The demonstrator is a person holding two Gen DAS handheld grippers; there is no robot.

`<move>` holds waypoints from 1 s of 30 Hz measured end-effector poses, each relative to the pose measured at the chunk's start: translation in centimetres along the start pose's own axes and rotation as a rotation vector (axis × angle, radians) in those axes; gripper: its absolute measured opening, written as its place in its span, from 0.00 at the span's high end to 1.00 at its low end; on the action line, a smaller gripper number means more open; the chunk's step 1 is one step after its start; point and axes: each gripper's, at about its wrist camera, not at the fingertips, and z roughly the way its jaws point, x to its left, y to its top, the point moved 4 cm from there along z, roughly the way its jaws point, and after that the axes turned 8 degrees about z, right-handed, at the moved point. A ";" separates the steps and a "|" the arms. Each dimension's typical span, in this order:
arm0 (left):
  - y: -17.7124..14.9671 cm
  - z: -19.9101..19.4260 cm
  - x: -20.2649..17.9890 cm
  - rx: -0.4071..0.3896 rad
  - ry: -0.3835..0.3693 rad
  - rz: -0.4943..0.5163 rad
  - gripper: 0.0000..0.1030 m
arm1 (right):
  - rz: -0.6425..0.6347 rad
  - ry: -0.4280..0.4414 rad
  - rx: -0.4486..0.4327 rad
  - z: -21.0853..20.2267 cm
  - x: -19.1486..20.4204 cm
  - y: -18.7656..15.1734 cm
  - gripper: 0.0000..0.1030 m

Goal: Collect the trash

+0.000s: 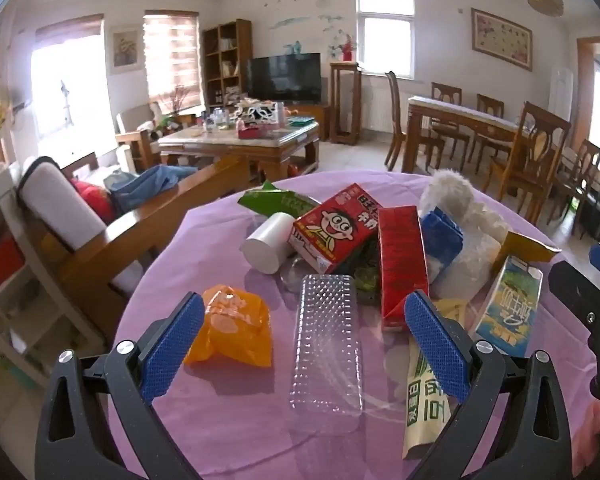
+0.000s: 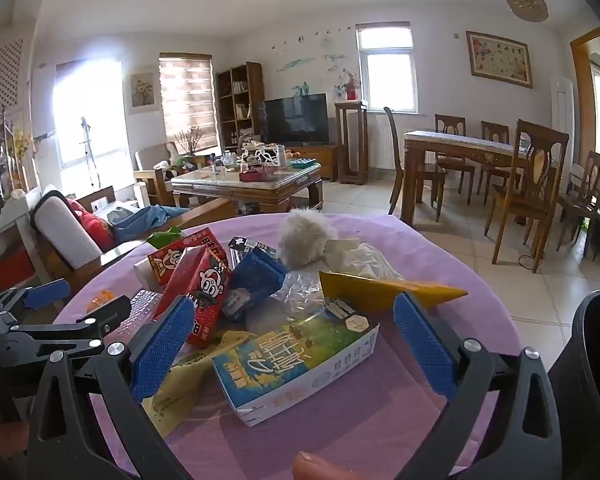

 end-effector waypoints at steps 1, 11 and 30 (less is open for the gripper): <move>0.0 -0.1 -0.1 -0.009 0.009 0.010 0.04 | 0.001 0.001 -0.002 0.0 0.0 0.0 0.04; -0.2 0.7 0.6 0.025 -0.020 -0.036 0.04 | -0.001 0.000 -0.002 -0.2 -0.2 0.0 0.04; -0.2 0.8 0.6 0.032 -0.019 -0.035 0.04 | 0.003 -0.001 -0.002 -0.1 -0.2 0.0 0.04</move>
